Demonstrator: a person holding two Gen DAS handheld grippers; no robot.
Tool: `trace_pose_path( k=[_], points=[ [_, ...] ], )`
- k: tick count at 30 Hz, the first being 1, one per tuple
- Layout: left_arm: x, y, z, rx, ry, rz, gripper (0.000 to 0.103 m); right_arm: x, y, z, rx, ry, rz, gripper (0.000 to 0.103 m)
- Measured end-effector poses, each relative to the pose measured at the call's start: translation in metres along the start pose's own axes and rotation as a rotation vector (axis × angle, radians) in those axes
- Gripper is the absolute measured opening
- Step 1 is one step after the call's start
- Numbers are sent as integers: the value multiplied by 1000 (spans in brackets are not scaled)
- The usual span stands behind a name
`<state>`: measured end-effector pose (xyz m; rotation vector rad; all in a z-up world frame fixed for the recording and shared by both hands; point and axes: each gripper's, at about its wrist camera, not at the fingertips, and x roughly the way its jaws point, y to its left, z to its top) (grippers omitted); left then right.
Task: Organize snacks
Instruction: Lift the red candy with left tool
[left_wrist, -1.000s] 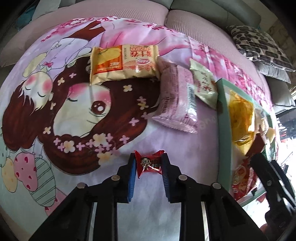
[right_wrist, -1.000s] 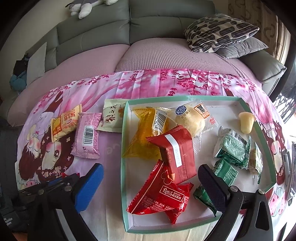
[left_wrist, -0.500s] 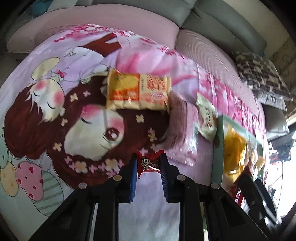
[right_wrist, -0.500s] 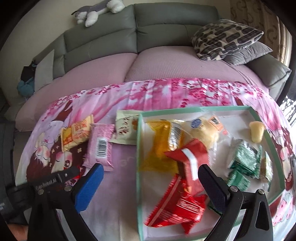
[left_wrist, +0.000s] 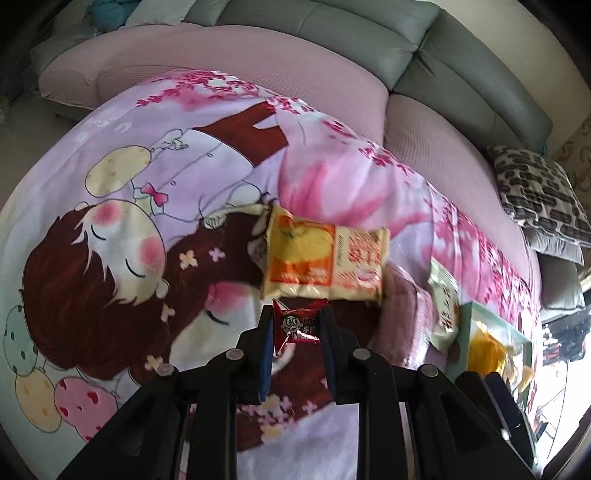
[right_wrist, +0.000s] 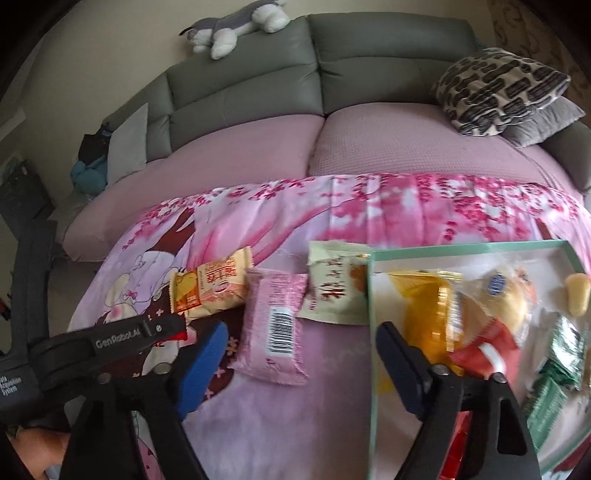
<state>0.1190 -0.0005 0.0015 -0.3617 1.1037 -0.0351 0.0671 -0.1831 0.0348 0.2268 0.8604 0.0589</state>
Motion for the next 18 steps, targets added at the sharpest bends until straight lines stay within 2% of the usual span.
trace_pose_path(
  k=[6,15,18],
  points=[
    [4,6,10,-26,-6,4,24,28,9,0,-9,63,18,64],
    [16,16,14,-74,15,-4,24,62,19,-7,-38,143,16,63],
    [15,18,15,-81,14,-5,24,68,20,-8,-44,153,9,59]
  ],
)
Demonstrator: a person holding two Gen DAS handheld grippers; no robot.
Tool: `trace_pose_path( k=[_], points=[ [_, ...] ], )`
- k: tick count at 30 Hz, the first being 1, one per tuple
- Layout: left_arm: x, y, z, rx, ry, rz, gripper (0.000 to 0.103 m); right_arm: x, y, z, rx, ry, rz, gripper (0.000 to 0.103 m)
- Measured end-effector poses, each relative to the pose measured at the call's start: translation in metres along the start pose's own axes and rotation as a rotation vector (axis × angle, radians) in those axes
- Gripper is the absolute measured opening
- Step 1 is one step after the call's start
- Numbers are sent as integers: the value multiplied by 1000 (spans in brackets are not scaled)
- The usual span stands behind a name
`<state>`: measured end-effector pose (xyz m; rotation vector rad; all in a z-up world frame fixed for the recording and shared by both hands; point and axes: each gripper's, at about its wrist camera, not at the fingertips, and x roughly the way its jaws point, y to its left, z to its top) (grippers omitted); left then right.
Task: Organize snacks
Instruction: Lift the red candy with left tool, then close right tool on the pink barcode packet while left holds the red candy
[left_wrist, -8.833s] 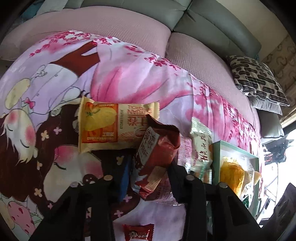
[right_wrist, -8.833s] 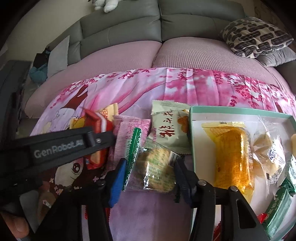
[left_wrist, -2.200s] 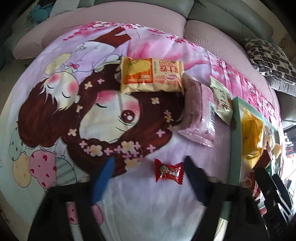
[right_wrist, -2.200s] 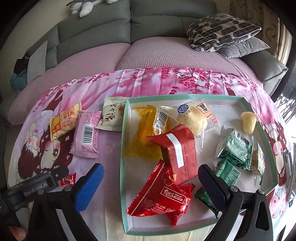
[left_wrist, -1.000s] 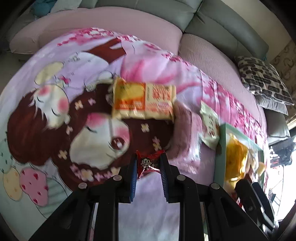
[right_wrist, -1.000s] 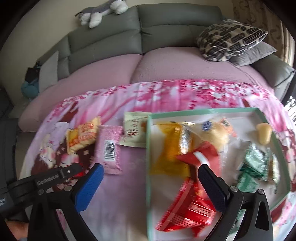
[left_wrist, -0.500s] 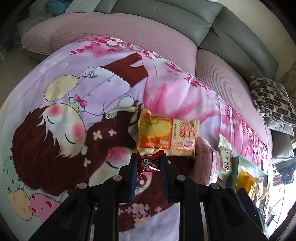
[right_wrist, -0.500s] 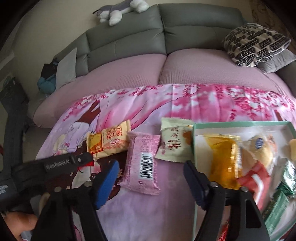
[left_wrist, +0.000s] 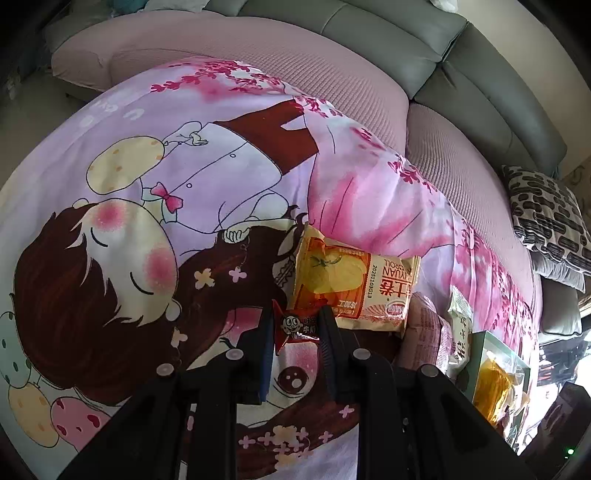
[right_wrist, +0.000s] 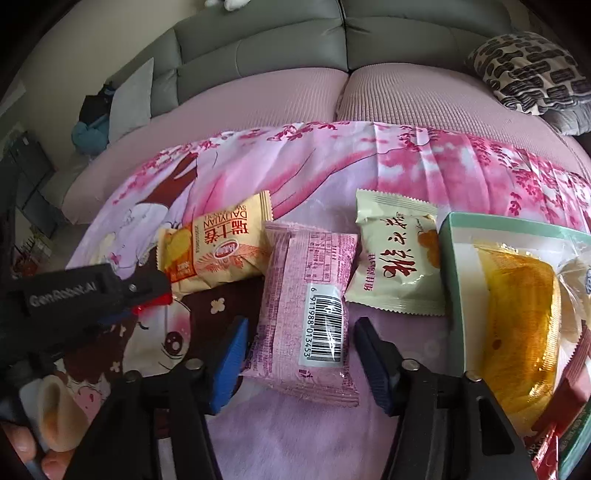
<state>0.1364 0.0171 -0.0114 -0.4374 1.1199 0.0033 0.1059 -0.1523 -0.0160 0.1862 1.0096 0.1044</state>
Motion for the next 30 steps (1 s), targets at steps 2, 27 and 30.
trace_pose_path(
  k=[2,27,30],
  points=[
    [1,0,1,0,1,1,24,2,-1,0,4,2,-1,59],
    [-11,-19,-1,63,-33,18,24,-41,-6,3,11,-105,1,46],
    [-15,-22,-2,71,-43,23,24,-49,-10,4,20,-120,5,46]
  ],
)
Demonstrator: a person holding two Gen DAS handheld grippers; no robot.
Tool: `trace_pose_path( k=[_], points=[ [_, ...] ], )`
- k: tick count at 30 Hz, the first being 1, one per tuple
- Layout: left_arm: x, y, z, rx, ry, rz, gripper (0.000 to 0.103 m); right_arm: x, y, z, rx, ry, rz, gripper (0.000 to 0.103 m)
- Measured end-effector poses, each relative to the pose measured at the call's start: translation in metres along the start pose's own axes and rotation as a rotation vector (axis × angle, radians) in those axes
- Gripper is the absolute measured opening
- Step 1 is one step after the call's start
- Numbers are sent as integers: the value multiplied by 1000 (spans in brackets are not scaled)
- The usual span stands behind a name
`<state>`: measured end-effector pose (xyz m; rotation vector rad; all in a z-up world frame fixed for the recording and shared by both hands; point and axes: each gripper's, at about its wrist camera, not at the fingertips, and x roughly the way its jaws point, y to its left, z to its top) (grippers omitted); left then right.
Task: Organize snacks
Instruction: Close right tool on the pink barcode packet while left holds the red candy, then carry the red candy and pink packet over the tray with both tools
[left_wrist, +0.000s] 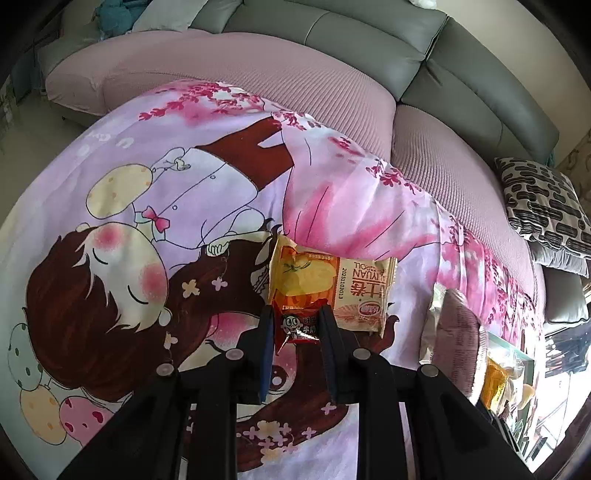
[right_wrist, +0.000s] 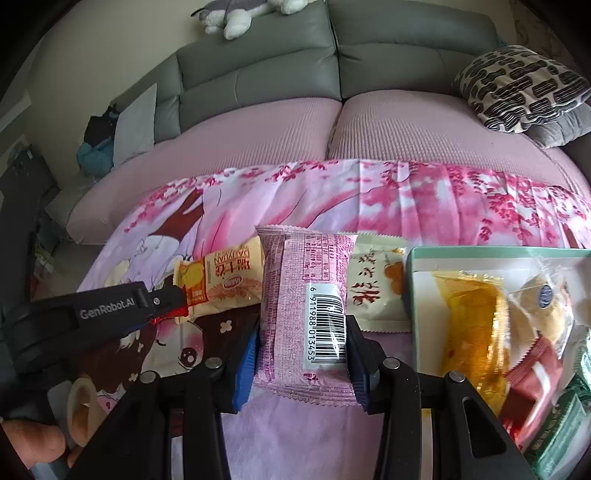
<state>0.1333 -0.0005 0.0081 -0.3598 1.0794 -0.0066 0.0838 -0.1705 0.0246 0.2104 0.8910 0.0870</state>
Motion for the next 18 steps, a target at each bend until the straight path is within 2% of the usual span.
trace_pose_path(
  k=[8,18],
  points=[
    [-18,-15,0,39,-45,3,24,-18,-5,5,10,-45,9,46],
    [-45,-55,-8,132,-92,-68,24,-52,-37,11,62,-116,-30,46]
  ],
)
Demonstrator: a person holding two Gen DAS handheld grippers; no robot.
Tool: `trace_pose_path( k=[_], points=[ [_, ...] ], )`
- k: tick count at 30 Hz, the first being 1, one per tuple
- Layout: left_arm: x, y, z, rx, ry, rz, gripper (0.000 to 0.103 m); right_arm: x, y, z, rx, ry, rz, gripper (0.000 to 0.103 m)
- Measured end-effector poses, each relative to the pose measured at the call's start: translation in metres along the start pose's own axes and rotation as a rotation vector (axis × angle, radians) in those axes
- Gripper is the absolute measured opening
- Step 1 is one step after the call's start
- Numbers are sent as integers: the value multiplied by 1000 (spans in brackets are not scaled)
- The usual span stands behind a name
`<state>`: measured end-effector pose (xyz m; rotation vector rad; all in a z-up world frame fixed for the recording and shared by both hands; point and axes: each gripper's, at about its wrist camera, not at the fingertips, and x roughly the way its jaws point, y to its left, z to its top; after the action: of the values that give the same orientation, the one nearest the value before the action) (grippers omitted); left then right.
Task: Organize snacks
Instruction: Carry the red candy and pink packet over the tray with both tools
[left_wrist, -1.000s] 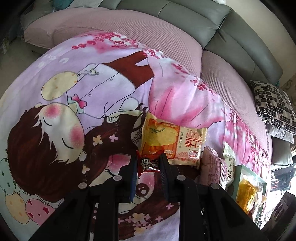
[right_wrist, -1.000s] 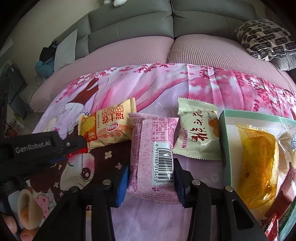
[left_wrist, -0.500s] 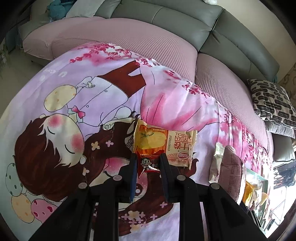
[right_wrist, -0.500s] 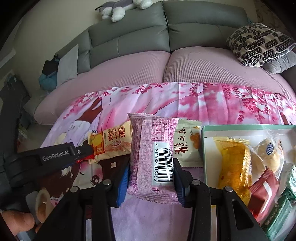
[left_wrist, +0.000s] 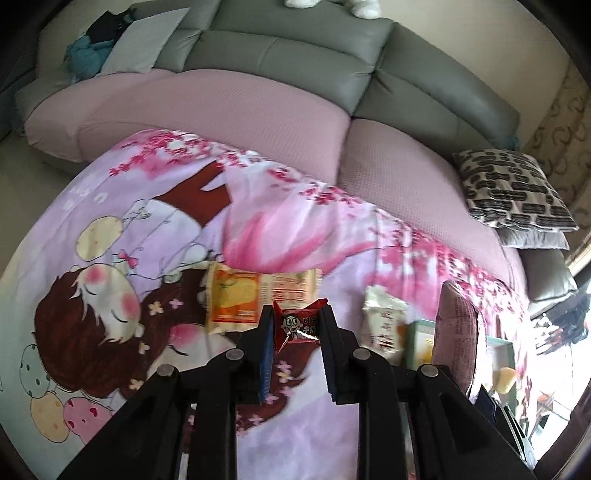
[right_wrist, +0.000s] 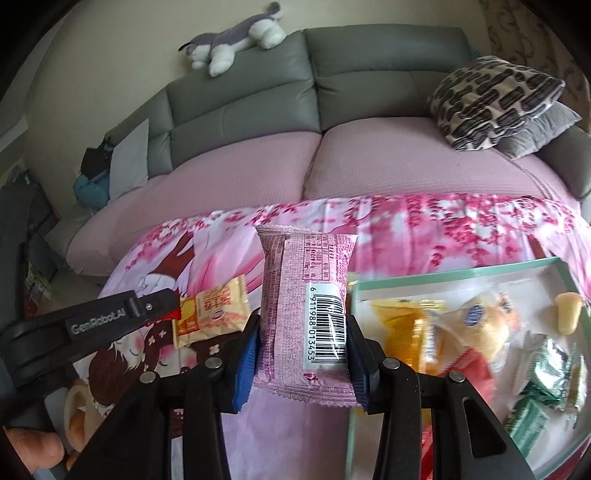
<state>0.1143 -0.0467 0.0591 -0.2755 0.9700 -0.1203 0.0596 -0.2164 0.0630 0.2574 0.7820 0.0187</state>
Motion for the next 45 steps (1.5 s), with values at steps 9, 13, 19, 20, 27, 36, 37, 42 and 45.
trace_pose_path(
  k=[9,13,19,20,27,36,37,42,45],
  points=[
    [-11,-45,-9,95,-7,-57,24,-22,-37,5,70,-37,-40,46],
    [-12,-64,-15,139,-5,-71,24,-31,-54,5,98,-52,-56,46],
    [-14,-94,-27,209,3,-100,24,-47,-86,5,154,-80,-97,46],
    [-14,-100,-30,223,5,-108,24,-50,-92,5,167,-85,-105,46],
    [-15,-135,-48,299,17,-163,24,-71,-146,-1,263,-113,-184,46],
    [-7,-179,-74,404,41,-195,24,-91,-207,-14,383,-123,-271,46],
    [-6,-183,-77,415,44,-197,24,-92,-209,-15,386,-121,-272,46],
    [2,-202,-92,475,60,-197,24,-81,-214,-18,376,-85,-267,46],
    [6,-208,-98,493,67,-190,24,-76,-213,-20,368,-71,-262,46]
  ],
)
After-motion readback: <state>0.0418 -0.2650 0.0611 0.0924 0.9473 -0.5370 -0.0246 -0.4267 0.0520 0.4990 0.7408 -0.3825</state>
